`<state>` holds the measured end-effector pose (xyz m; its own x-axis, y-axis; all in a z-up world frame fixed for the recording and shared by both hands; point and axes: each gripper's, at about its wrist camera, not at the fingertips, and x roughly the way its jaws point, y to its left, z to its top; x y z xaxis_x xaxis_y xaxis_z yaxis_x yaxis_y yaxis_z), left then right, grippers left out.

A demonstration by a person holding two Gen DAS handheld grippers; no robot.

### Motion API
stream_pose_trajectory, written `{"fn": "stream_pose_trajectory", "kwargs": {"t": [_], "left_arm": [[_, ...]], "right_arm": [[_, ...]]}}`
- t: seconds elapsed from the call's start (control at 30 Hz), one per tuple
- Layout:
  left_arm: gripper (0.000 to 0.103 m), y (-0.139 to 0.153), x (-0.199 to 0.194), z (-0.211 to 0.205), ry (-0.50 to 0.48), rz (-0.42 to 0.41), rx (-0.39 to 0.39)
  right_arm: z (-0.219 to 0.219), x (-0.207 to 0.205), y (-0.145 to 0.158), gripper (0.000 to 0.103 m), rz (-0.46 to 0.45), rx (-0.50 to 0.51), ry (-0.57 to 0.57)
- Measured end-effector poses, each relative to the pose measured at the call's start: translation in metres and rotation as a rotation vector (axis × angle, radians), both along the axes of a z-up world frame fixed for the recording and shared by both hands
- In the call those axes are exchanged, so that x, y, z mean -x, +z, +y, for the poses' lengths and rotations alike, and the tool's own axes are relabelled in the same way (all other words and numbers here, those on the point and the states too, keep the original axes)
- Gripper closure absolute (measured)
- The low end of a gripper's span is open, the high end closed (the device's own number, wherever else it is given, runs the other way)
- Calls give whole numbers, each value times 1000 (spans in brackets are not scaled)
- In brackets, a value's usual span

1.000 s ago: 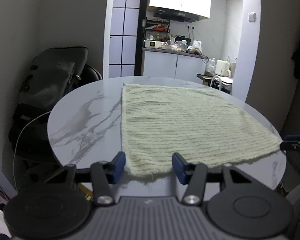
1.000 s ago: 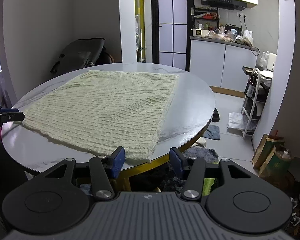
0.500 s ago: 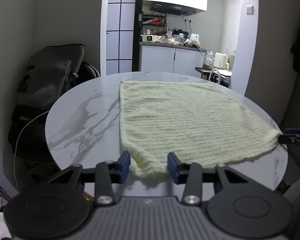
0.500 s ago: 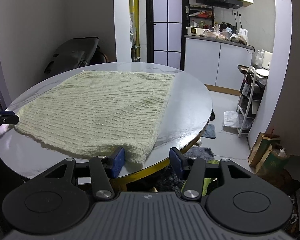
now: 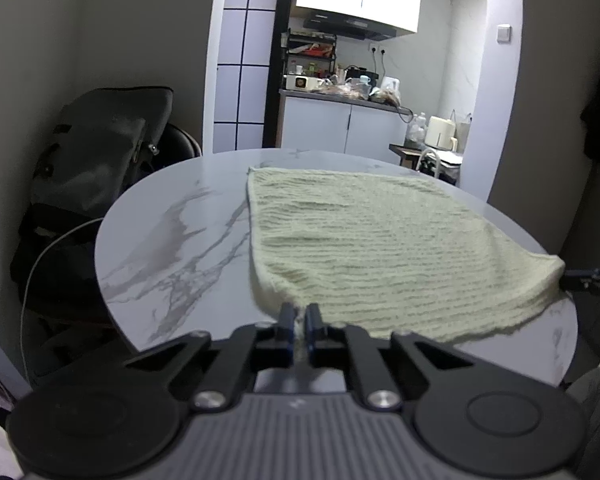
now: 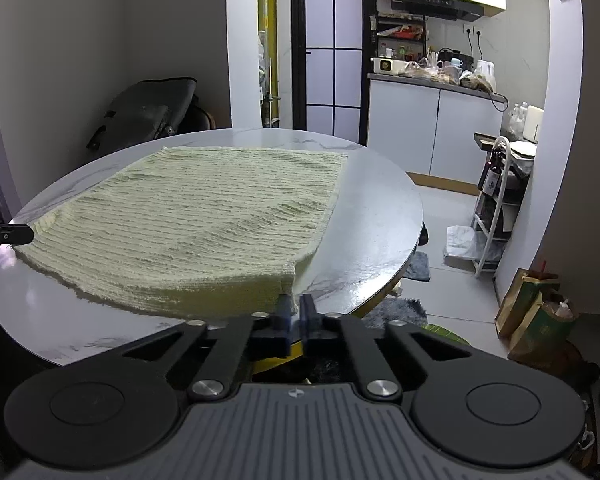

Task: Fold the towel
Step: 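Close the left gripper on the towel edge while the right gripper closes beside it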

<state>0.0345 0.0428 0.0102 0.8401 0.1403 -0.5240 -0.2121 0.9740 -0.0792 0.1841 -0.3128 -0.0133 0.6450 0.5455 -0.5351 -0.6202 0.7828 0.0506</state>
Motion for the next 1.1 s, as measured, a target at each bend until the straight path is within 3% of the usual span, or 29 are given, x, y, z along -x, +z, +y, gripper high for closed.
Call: {"fn": "stream_pose_trajectory", "kwargs": {"t": [0.17,0.27,0.33,0.4,0.5,0.7,0.87,1.1], "left_arm": [[96,2,6,0,5,7,-6],[82,2,11,-2,21,8,-32],[73,3,14,-2,30,8,-42],[66,4,15,-1,36,8,-39],[52,3,16,0,39,7,-36],[52,3,16,1,38,7,-32],[52,1,13,-3,28,2,-53],[66,-2,10,-13,10,-4,-92]], "right_arm": [[1,1,1,99,6,3,-6],[-1,-1,2,97,15,-5,-23],[-3,0,3,88,22,-29,-22],[-4,2,4,62,24,-51,-11],[-4,6,6,58,13,-77,6],[-8,10,12,58,4,-129,38],[-4,6,3,58,29,-104,35],[5,4,-2,58,11,-53,47]]}}
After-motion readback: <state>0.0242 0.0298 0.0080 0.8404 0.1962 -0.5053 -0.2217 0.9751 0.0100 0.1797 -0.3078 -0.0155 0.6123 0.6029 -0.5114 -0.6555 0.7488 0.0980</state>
